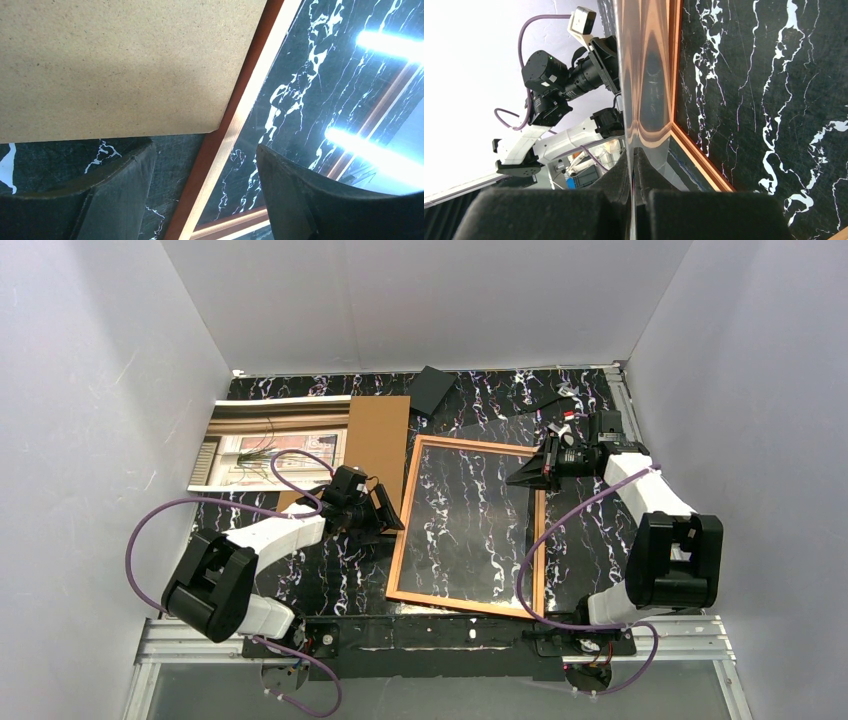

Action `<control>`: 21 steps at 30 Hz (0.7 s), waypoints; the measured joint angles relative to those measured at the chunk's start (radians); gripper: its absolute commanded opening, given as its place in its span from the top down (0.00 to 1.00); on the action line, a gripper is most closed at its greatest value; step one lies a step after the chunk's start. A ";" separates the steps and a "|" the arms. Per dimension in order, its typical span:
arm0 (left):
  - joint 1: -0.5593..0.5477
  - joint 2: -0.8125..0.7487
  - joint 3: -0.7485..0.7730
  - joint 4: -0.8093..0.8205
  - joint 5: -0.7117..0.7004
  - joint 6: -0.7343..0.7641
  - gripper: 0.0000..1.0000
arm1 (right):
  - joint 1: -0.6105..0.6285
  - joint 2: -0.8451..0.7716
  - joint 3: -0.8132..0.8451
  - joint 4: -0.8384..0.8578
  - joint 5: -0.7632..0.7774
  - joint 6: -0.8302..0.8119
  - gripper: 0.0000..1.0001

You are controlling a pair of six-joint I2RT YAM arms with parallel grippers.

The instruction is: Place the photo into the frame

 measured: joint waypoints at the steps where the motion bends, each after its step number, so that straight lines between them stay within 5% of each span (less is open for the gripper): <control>1: 0.000 0.000 0.000 0.000 0.001 0.000 0.28 | 0.000 0.008 0.000 0.003 0.000 0.002 0.99; 21: 0.001 0.008 0.004 -0.001 0.024 0.003 0.28 | 0.000 0.110 0.002 -0.011 -0.001 -0.087 0.99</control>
